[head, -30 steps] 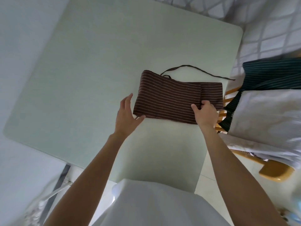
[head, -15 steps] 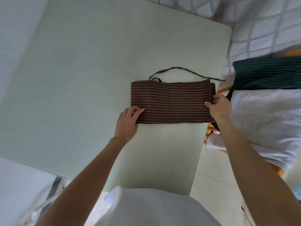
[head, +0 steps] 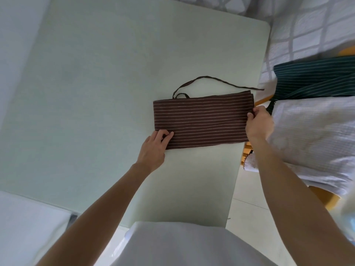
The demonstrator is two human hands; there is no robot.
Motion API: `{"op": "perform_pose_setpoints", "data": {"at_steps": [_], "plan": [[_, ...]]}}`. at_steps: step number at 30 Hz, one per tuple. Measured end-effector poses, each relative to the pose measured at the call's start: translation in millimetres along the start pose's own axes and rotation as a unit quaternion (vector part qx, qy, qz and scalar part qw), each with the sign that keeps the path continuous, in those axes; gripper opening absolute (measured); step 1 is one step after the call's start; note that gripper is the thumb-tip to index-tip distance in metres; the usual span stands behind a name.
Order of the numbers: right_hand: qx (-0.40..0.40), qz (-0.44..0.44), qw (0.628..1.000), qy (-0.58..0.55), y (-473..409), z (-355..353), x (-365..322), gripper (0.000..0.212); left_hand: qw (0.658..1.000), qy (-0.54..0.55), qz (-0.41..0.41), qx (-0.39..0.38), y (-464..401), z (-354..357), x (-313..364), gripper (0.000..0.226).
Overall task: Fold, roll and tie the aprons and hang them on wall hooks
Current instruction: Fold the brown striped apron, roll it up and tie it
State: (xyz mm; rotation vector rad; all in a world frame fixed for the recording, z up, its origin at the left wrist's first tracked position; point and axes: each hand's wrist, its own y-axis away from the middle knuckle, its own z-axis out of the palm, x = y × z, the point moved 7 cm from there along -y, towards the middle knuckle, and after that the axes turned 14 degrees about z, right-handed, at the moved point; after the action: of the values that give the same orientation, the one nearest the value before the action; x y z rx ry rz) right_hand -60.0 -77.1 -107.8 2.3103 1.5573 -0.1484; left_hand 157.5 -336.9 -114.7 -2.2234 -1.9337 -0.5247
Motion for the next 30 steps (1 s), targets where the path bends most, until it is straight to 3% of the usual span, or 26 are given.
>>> {"op": "perform_pose_setpoints", "data": {"at_steps": [3, 7, 10, 12, 15, 18, 23, 27, 29, 30], "plan": [[0.024, -0.014, 0.999, 0.029, 2.9, -3.4, -1.3, 0.032, 0.997, 0.076, -0.012, -0.002, 0.1, -7.1, -8.6, 0.051], [0.054, -0.180, 0.982, -0.008, 39.2, -9.3, -15.5, 0.033, 0.973, 0.142, -0.084, 0.161, -19.8, -39.8, -49.5, 0.041], [-0.027, -0.361, 0.932, -0.015, 111.4, 10.3, -34.3, 0.025, 0.973, 0.146, -0.140, 0.112, -49.6, -42.0, -74.7, 0.043], [-0.098, -0.422, 0.901, 0.035, 162.7, 37.4, -32.7, 0.033, 0.984, 0.113, -0.124, 0.063, -63.1, -42.8, -81.2, 0.040], [-0.127, -0.400, 0.897, 0.138, 193.5, 66.2, -13.8, 0.047, 0.990, 0.089, -0.090, 0.060, -61.9, -52.2, -85.2, 0.024], [-0.130, -0.391, 0.891, 0.192, 182.9, 69.1, -1.0, 0.051, 0.985, 0.121, -0.109, 0.062, -34.0, -51.1, -84.2, 0.014], [-0.122, -0.389, 0.890, 0.205, 159.2, 55.5, -5.3, 0.050, 0.953, 0.241, -0.184, 0.022, 40.7, -22.5, -55.6, 0.032], [-0.115, -0.389, 0.901, 0.157, 145.4, 37.6, -4.3, 0.039, 0.959, 0.273, -0.077, 0.025, 74.0, -6.5, -0.8, 0.048], [-0.069, -0.420, 0.892, 0.155, 144.9, 29.6, -1.1, 0.032, 0.983, 0.180, 0.010, 0.018, 81.5, -0.4, 18.7, 0.053], [-0.059, -0.427, 0.888, 0.158, 147.1, 27.6, 1.5, 0.039, 0.991, 0.124, 0.041, 0.016, 84.4, 2.9, 25.3, 0.055]]}}
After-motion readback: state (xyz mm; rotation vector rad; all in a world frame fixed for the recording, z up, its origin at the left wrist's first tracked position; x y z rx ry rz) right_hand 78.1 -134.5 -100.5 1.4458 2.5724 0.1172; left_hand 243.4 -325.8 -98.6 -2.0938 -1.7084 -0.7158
